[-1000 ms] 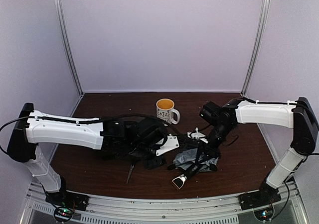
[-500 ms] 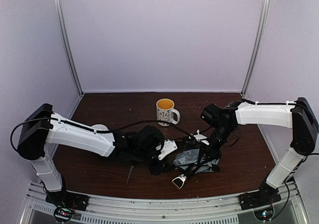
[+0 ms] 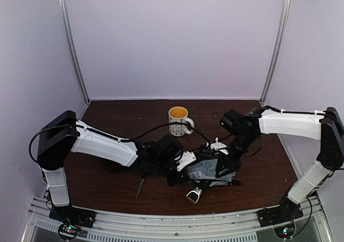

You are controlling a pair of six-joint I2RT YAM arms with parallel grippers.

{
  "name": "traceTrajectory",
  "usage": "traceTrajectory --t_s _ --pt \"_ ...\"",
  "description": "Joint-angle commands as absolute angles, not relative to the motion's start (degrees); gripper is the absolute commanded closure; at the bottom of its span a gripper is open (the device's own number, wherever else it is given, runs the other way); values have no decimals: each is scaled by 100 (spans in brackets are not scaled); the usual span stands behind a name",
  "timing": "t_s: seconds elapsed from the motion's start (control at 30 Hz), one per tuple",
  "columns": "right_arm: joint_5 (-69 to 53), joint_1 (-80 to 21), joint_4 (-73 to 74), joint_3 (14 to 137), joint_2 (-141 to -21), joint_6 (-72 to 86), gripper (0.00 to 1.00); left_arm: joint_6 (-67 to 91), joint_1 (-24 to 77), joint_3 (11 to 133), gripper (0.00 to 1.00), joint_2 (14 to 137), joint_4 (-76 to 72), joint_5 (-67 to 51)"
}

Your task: Sort the hair-cutting tools

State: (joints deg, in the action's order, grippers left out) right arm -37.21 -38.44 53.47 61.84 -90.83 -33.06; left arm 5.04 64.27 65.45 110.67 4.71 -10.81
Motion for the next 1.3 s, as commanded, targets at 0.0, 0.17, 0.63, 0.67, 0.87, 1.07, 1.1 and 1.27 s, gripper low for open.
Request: traceTrajectory --t_s 0.0,0.17,0.63,0.67,0.87,1.07,1.1,1.27 --pt "-3240 -3841 5494 6077 -7803 -3421 61 314 6351 6692 80 11153 479 -1397" --pt "-3240 -3952 5549 5528 -6630 -3919 61 217 6295 6718 66 11199 740 -1336" --pt "-1162 -6413 3884 5019 -7299 -4471 65 353 6286 6842 83 11343 1078 -1624" --pt "-1097 -6499 3752 4988 -7396 -4514 63 344 6277 6897 85 11390 1115 -1666" --pt "-454 -6992 3181 4981 -7921 -4861 54 378 6249 6882 95 11442 1163 -1942" --pt "-287 -7091 2846 5060 -8460 -4889 44 354 6249 6924 100 11426 1223 -2076" --pt "-282 -7098 2809 5056 -8531 -4906 43 345 6249 6933 100 11419 1232 -2109" --pt "-336 -7122 2760 5120 -8905 -4955 42 334 6249 6978 100 11396 1316 -2187"
